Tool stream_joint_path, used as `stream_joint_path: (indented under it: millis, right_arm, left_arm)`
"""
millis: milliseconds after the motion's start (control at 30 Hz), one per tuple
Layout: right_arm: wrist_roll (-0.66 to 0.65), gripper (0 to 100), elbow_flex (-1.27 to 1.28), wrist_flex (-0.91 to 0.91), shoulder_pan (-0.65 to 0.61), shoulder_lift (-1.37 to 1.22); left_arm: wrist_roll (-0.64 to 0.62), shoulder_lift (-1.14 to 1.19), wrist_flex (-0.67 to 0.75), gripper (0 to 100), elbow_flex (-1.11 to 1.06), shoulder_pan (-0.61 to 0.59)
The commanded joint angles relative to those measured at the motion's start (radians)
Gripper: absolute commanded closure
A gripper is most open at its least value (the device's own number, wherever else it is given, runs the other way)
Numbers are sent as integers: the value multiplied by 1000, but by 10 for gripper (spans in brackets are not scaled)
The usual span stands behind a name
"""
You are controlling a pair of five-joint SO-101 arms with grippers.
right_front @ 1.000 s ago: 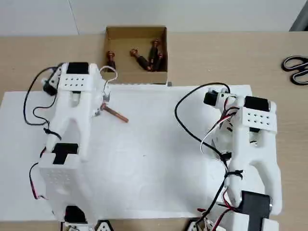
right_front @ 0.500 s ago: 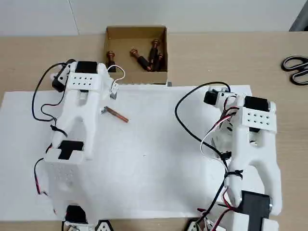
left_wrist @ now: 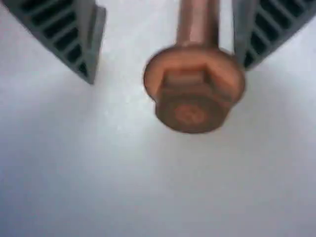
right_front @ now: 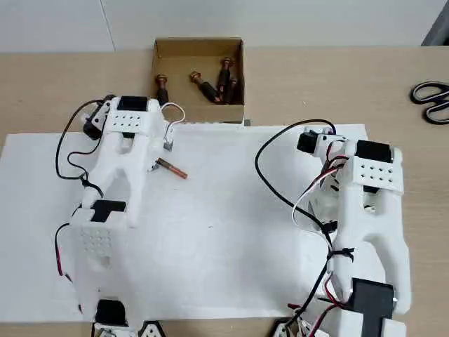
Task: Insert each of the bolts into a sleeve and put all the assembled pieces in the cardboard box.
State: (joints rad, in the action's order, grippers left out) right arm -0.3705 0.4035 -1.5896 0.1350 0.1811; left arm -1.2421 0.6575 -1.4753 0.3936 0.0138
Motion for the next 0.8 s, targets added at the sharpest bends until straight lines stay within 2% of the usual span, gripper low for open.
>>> stream_joint_path:
  millis: [0, 100, 300, 500, 633, 767]
  right_arm:
    - [3, 995, -6, 4, 4, 31]
    - [5, 995, -6, 2, 4, 35]
    - [5, 995, -6, 1, 4, 38]
    - [5, 995, -6, 1, 4, 38]
    - [5, 995, -6, 1, 4, 39]
    - [5, 995, -20, -28, -4, 44]
  left_arm:
    - [5, 14, 23, 824, 31, -3]
    - [3, 48, 38, 849, 31, -3]
    - [3, 75, 86, 991, 33, -3]
    - [3, 68, 77, 993, 65, -2]
    - [3, 68, -3, 993, 165, 3]
    - [17, 68, -137, 993, 355, 18]
